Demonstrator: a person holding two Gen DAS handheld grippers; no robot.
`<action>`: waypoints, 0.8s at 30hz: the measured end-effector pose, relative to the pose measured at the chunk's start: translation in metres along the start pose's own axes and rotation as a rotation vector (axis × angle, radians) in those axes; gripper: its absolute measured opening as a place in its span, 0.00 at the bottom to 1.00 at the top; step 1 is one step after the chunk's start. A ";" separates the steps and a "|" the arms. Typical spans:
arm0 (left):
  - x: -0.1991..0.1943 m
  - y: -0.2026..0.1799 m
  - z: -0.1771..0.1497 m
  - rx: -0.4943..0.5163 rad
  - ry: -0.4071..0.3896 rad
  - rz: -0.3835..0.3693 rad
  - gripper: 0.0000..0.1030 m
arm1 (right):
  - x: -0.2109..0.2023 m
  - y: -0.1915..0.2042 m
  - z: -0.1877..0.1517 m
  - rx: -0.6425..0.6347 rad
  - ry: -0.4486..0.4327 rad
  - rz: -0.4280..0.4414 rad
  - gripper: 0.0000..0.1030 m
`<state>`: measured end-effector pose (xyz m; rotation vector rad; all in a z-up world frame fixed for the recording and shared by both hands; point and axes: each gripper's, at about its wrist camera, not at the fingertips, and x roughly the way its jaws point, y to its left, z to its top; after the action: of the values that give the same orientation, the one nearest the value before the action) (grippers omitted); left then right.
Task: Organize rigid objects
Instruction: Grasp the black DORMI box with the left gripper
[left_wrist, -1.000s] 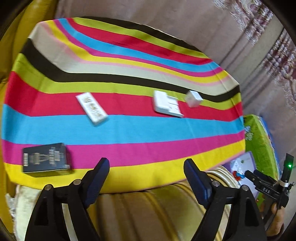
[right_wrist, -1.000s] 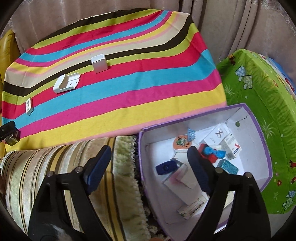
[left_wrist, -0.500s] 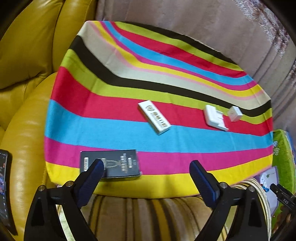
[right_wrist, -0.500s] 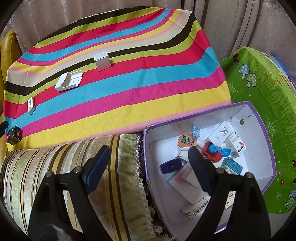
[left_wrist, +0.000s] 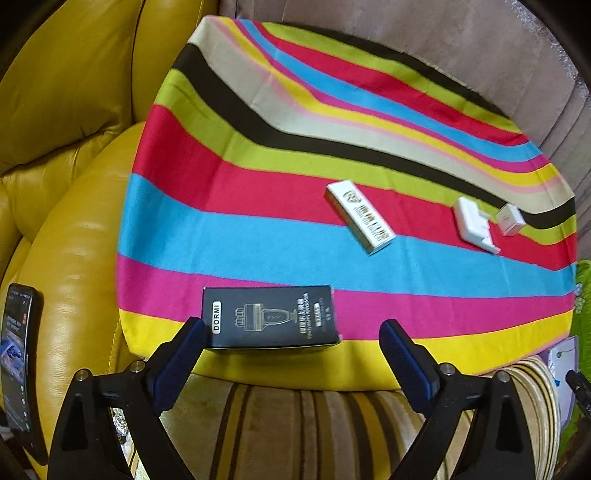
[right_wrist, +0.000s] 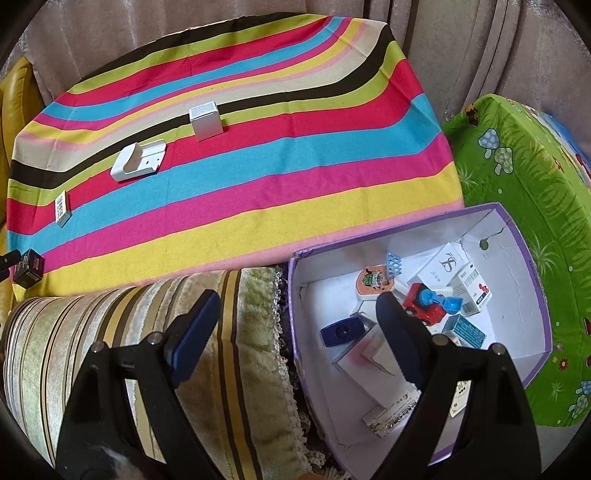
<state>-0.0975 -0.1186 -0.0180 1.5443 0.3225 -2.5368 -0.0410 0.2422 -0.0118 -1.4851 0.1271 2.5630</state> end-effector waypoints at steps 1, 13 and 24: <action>0.004 0.000 0.000 -0.002 0.011 0.001 0.93 | 0.001 0.001 0.001 -0.003 0.001 0.001 0.85; 0.015 -0.003 0.008 0.045 0.002 0.063 0.90 | 0.009 0.032 0.014 -0.073 0.005 0.040 0.86; 0.024 0.003 0.009 0.043 0.051 0.036 0.83 | 0.011 0.064 0.025 -0.146 -0.005 0.075 0.86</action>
<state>-0.1153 -0.1246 -0.0357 1.6173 0.2449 -2.4965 -0.0802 0.1850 -0.0102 -1.5511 -0.0057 2.6868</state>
